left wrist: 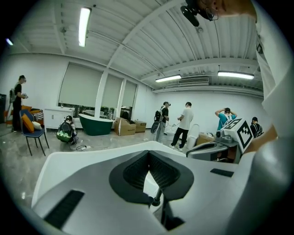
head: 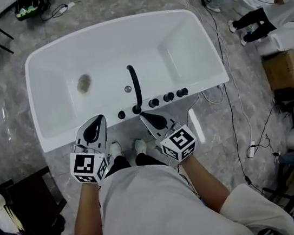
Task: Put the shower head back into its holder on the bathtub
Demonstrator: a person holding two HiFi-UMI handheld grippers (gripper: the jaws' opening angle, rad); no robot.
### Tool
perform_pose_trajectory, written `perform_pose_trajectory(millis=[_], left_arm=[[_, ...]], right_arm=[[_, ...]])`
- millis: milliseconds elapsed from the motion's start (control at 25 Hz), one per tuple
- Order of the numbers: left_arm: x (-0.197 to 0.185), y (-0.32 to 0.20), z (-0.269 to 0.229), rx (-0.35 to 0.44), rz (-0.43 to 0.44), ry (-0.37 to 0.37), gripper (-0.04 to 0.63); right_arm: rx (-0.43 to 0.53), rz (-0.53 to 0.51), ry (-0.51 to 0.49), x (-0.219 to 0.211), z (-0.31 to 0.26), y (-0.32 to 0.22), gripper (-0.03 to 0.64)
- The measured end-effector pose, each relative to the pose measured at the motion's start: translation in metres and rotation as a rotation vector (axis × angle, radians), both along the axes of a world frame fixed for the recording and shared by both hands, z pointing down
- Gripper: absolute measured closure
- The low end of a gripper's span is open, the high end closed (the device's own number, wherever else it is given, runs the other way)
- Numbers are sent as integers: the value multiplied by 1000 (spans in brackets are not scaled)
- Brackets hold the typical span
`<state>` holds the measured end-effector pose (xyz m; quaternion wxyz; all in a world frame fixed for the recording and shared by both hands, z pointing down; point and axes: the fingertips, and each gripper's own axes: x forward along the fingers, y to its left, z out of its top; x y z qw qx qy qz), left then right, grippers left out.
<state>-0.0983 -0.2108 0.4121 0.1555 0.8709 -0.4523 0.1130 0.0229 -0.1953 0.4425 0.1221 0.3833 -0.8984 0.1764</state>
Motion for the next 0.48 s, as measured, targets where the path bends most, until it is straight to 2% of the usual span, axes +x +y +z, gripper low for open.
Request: perform_pose_trajectory(millis=[240, 480], left_arm=[[5, -14, -39, 87, -12, 4, 586], [8, -33, -88, 190, -16, 14, 586]], right_arm=[[104, 90, -39, 17, -57, -16, 600], [189, 107, -90, 16, -116, -39, 600]])
